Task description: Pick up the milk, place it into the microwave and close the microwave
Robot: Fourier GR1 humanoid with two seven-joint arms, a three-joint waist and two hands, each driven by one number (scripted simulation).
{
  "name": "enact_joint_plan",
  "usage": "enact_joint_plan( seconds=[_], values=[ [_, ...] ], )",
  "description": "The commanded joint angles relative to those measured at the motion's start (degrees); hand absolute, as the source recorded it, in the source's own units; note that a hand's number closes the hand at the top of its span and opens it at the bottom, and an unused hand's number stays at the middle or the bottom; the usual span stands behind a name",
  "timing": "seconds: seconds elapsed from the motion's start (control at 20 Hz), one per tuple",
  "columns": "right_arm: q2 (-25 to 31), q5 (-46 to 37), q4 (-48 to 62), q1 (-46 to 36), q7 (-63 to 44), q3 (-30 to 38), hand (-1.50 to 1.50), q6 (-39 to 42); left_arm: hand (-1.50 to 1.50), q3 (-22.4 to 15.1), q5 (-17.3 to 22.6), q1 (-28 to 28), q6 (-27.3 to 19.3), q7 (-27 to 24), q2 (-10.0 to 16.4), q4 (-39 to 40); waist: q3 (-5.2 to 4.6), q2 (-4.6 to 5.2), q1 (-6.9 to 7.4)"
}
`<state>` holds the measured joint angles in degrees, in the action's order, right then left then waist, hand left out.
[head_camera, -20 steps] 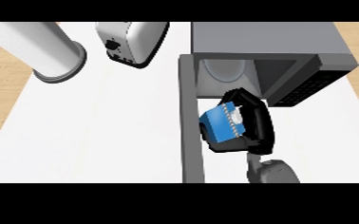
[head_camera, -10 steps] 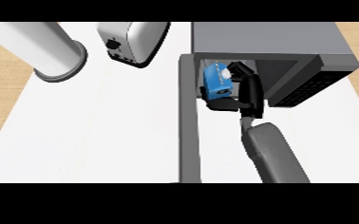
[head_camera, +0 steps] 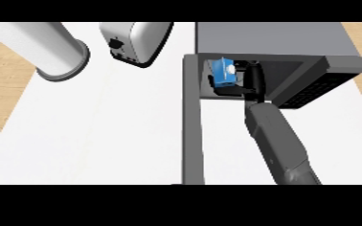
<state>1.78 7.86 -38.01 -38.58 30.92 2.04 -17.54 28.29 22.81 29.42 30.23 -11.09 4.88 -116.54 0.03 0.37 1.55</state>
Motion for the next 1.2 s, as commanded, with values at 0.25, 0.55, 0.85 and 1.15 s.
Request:
enact_joint_plan(
  seconds=[0.25, 0.55, 0.85, 1.15],
  values=[
    [3.8, -2.0, 17.0, -12.2, 10.3, 4.9, 1.5, -1.2, -1.5, -1.3, -3.4, 0.0, 1.6, -1.3, -2.6, 0.9, 0.03, 0.35, 0.87],
    [2.8, -5.8, 24.0, -19.3, 11.1, 4.2, 1.5, -9.7, -1.5, -0.8, -2.1, -4.5, 0.1, 1.3, -0.5, 3.0, 0.03, 0.81, 1.77],
    [4.7, -12.4, 28.5, -19.4, 14.5, 0.0, 1.5, -20.3, -1.5, -1.6, -2.9, -4.7, 0.7, 0.2, -1.4, 2.8, 0.05, 1.19, 2.64],
    [4.7, -12.7, 31.3, -22.9, 10.6, 1.4, 1.5, -29.6, -1.5, 0.5, -0.4, -5.7, 2.6, 0.3, 1.7, 4.3, 0.11, 1.79, 4.3]
  ],
)
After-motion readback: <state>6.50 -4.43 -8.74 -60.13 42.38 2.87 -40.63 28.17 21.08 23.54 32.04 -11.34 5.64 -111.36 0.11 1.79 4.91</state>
